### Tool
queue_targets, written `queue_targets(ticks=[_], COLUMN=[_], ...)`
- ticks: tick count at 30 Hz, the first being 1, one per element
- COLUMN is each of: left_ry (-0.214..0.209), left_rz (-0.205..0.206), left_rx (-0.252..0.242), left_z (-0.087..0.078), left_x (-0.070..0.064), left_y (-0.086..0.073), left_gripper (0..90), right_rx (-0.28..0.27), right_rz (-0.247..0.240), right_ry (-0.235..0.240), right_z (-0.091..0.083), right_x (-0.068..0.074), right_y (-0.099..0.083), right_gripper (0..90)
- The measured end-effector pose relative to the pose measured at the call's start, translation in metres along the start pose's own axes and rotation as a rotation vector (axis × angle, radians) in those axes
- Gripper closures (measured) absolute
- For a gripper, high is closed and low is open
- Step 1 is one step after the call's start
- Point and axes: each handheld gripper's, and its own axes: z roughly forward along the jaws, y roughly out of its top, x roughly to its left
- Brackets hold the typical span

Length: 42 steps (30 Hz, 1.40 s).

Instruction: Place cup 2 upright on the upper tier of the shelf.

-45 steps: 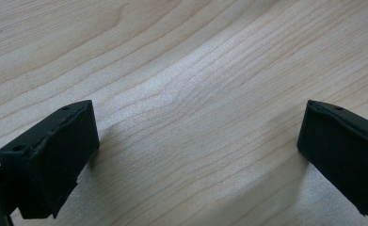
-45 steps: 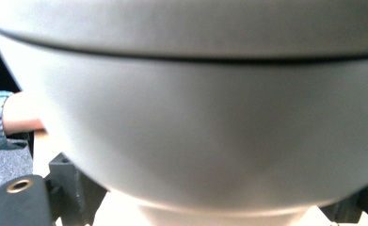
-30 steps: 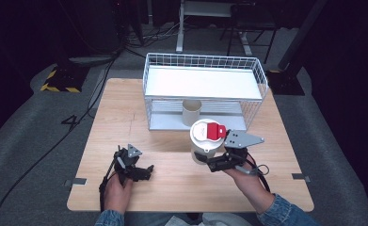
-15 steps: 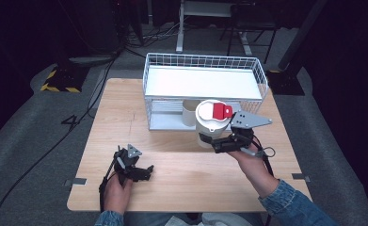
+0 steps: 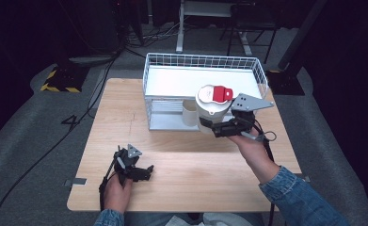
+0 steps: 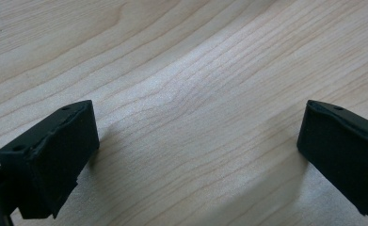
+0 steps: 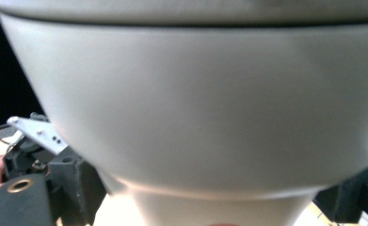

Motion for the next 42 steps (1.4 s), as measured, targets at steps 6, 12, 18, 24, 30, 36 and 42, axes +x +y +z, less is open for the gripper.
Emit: queue_targets(ticks=[6,12,18,24,30,36,42], left_ry=[0.0,0.001,0.0,0.0,0.0,0.0,0.003], left_rz=[0.001,0.0,0.0,0.0,-0.001,-0.001,-0.001], left_rx=[0.0,0.0,0.0,0.001,0.001,0.001,0.0], left_z=[0.0,0.0,0.0,0.0,0.0,0.0,0.0], left_x=[0.0,0.0,0.0,0.0,0.0,0.0,0.0], left_y=[0.0,0.0,0.0,0.0,0.0,0.0,0.0], left_gripper=[0.0,0.0,0.0,0.0,0.0,0.0,0.0], right_rx=[-0.006,-0.011,-0.012,-0.009,-0.012,-0.021,-0.022], right_rz=[-0.01,0.0,0.007,0.025,0.051,0.062,0.079], right_ry=[-0.028,-0.051,-0.085,-0.109,-0.151,-0.18,-0.202], right_z=[0.003,0.007,0.012,0.018,0.027,0.036,0.044], right_x=[-0.01,-0.023,-0.039,-0.056,-0.076,-0.091,-0.104], right_y=[0.017,0.028,0.037,0.04,0.042,0.044,0.041], right_gripper=[14.1,14.1,14.1,14.0,14.0,14.1,14.0])
